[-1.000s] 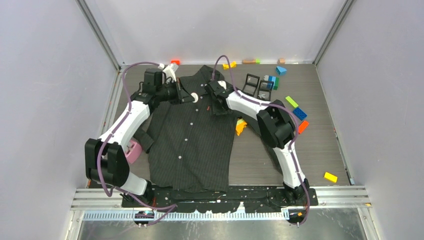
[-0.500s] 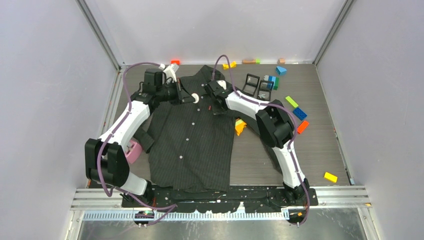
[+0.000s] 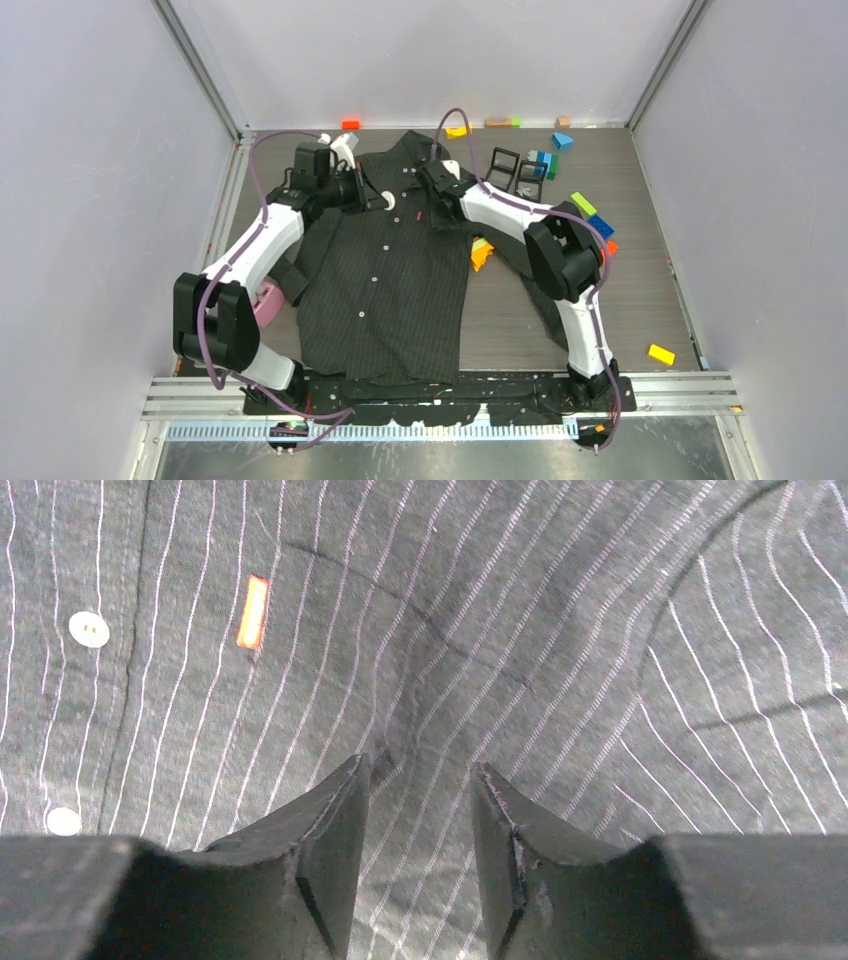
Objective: Pin the brooch onto the clothing
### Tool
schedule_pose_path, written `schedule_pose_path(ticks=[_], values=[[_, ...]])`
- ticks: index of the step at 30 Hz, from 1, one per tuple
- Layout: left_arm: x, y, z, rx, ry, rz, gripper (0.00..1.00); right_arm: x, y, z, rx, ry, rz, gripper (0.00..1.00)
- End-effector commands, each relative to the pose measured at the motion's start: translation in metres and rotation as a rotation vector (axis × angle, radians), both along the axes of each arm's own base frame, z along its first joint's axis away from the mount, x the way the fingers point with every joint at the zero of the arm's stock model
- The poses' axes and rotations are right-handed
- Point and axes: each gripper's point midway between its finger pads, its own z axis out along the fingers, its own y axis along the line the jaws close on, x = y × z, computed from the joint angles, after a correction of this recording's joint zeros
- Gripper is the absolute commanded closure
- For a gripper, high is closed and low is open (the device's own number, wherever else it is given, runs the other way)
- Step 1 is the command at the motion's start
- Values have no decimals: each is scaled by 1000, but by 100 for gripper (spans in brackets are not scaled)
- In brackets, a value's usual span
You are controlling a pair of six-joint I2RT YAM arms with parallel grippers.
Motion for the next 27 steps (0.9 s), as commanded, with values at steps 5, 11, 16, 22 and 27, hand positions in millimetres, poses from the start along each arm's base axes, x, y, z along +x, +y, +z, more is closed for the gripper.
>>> schedule_pose_path(ticks=[5,11,16,22,27], values=[[16,-23,-22,35,-115,80,100,-10,-23,70,53,-132,-70,44],[16,-45,-51,214,-174,7,100,-30,-55,102,46,-218,-127,40],[13,-72,-63,330,-250,-71,100,-49,-80,117,63,-280,-176,40],[25,-83,-72,507,-338,-95,100,-72,-112,151,103,-400,-232,39],[29,-88,-87,667,-380,-141,100,-91,-133,165,122,-452,-255,38]])
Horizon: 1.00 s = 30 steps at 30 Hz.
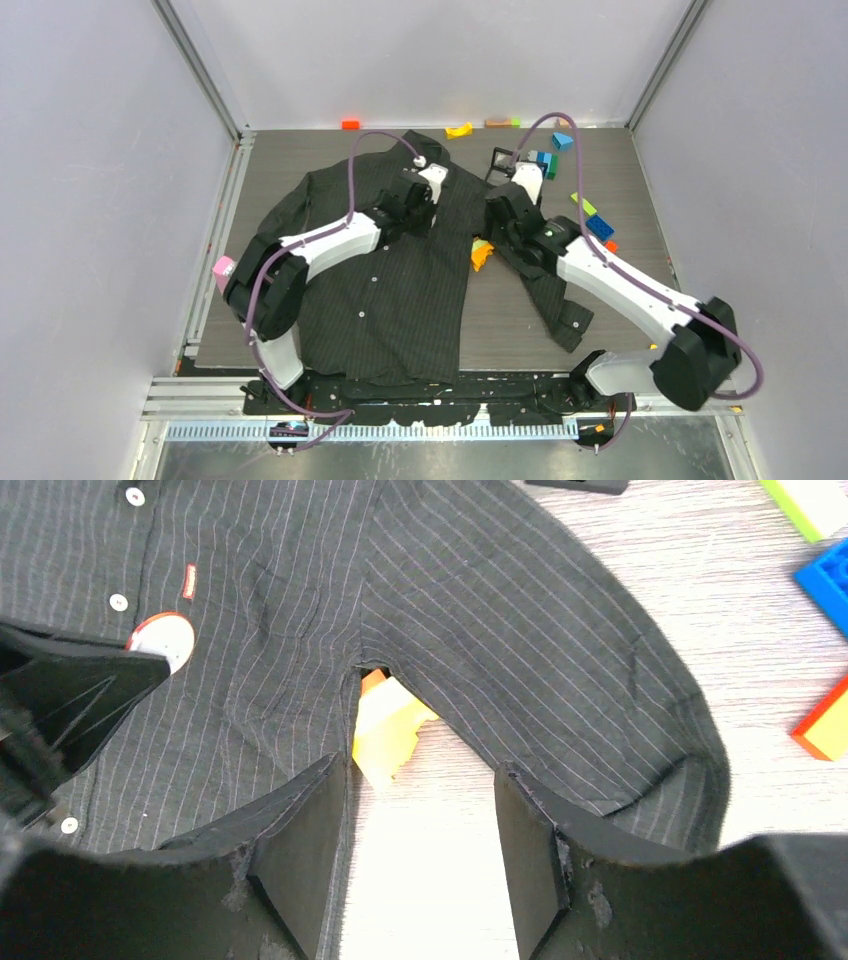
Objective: Pin the brooch onto the clothing
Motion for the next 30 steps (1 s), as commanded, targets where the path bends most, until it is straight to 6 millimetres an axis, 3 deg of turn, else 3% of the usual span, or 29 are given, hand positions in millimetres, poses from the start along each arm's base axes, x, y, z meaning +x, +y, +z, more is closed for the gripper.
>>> schedule_pose_path(ticks=[1,7,11,30], values=[[20,3,4,169,-125,-7,100,-2,-20,40,68,-154,-82,38],[21,1,-14,266,-120,-38,100,-19,-39,54,96,-215,-109,36],[21,-5,-22,330,-125,-75,100,-27,-48,53,96,-224,-122,36],[30,-8,-48,491,-92,-99,100,-36,-52,45,105,-205,-116,35]])
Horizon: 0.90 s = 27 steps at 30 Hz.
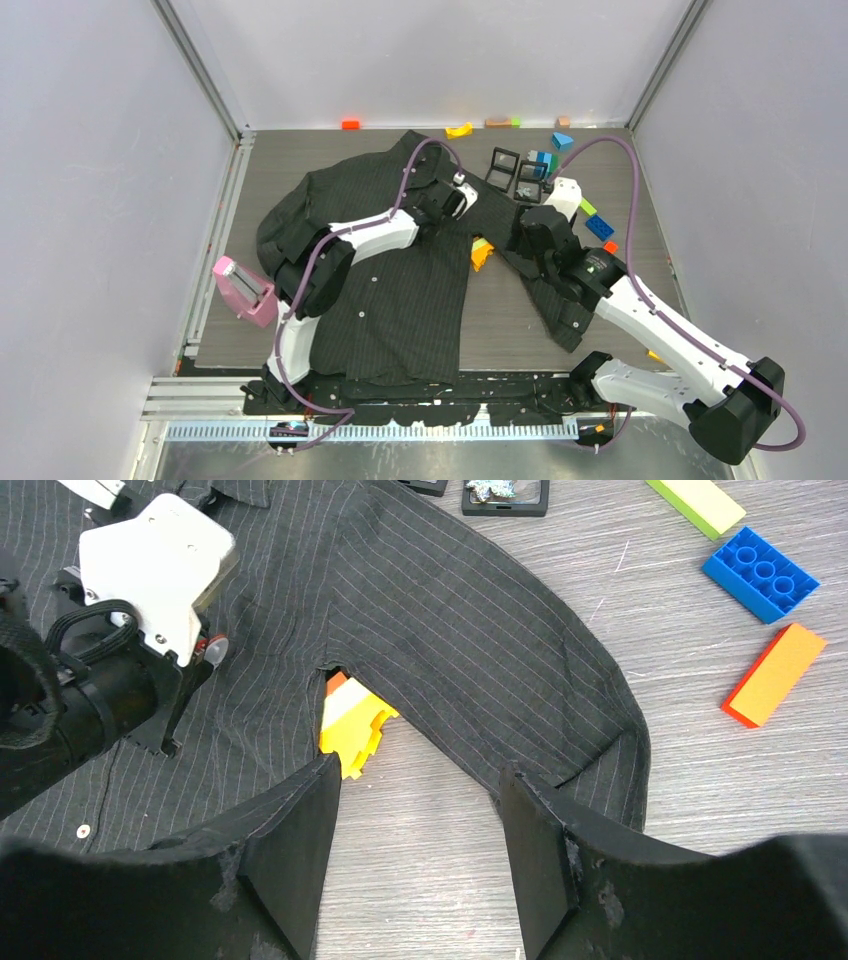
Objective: Pin the brooch onto the clothing
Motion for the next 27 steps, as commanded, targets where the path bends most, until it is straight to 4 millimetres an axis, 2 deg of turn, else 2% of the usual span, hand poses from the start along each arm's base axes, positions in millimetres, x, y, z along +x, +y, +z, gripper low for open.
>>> schedule_pose_path(ticks=[1,27], values=[[9,0,5,40,-19,4,100,3,-4,11,38,-45,-40,35],[13,-12,-5,164,-42,-41,100,-1,-6,4,39,-34,-44,35]])
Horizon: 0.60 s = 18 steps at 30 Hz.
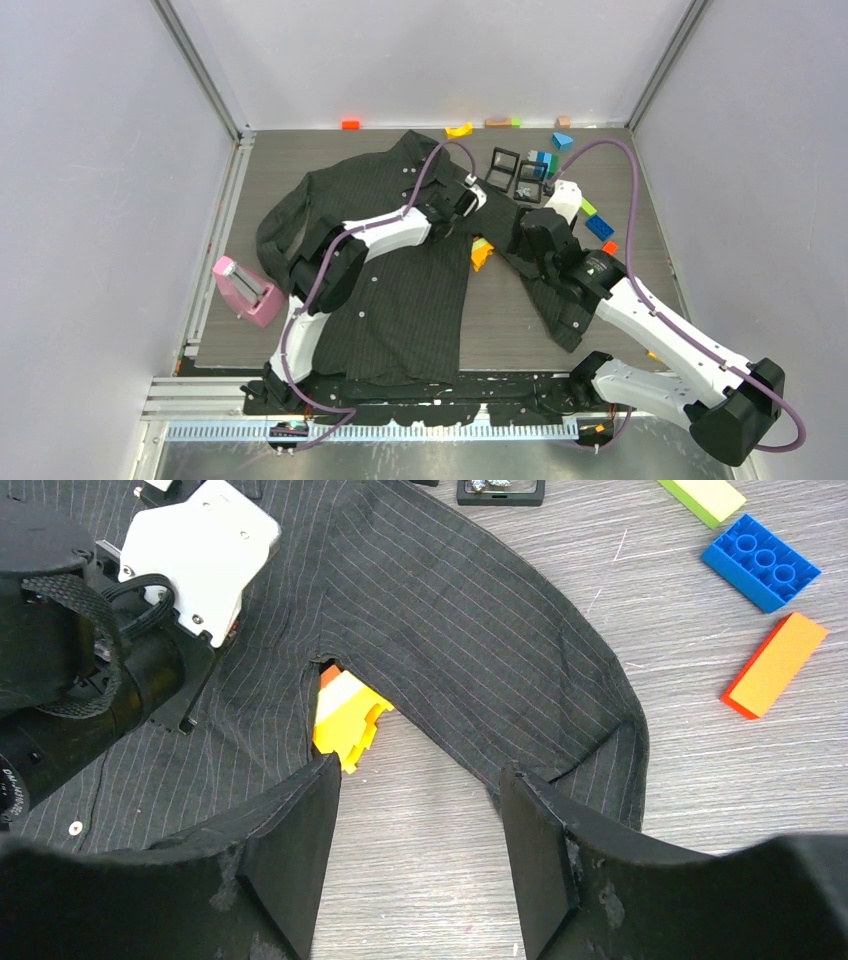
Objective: Pin the brooch onto the clothing
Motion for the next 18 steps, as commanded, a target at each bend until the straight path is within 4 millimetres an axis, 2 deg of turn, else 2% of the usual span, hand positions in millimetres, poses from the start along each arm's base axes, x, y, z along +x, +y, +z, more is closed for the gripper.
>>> schedule_pose_path(ticks=[1,11,18], values=[[-1,-4,0,59,-17,-24,100,2,-4,9,37,-44,-39,35],[-5,-2,-5,135,-36,-36,100,1,-5,8,39,-42,-42,35],[-12,-15,-6,93,-18,-47,100,1,-6,7,36,-41,-45,35]])
